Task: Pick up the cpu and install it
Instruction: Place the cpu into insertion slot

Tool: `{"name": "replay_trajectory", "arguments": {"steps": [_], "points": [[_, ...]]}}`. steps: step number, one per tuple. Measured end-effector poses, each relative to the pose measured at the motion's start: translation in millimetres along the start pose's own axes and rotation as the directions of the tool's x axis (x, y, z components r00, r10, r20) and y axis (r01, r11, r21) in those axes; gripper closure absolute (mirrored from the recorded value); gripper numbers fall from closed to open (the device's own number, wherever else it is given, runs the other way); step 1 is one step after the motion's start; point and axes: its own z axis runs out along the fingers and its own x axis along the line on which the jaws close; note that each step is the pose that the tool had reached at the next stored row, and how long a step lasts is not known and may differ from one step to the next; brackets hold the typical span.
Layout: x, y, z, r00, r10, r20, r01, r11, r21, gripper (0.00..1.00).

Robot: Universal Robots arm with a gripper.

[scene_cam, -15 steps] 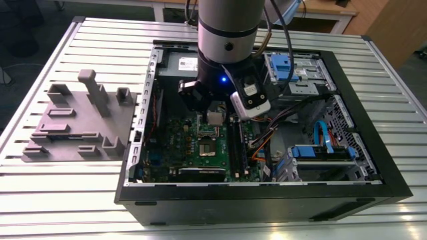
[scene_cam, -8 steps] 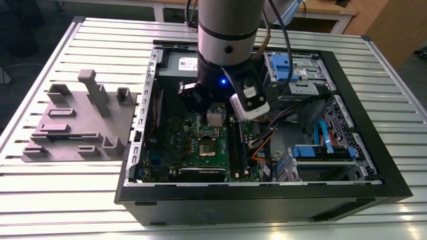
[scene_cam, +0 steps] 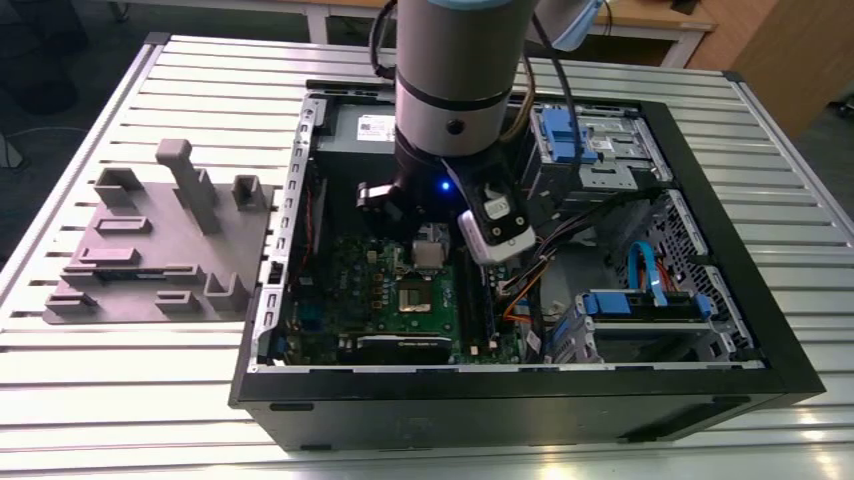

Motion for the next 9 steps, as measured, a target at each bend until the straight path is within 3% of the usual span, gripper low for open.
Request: {"name": "replay_trajectory", "arguments": {"steps": [4,9], "points": [[0.1,-0.9,7.2,0.9994,-0.035,-0.0012,0.035,0.9994,-0.0002,0.53],[0.2,-2.8,16.1,0.9992,-0.04,-0.0014,0.04,0.9992,-0.0004,0.53]]}}
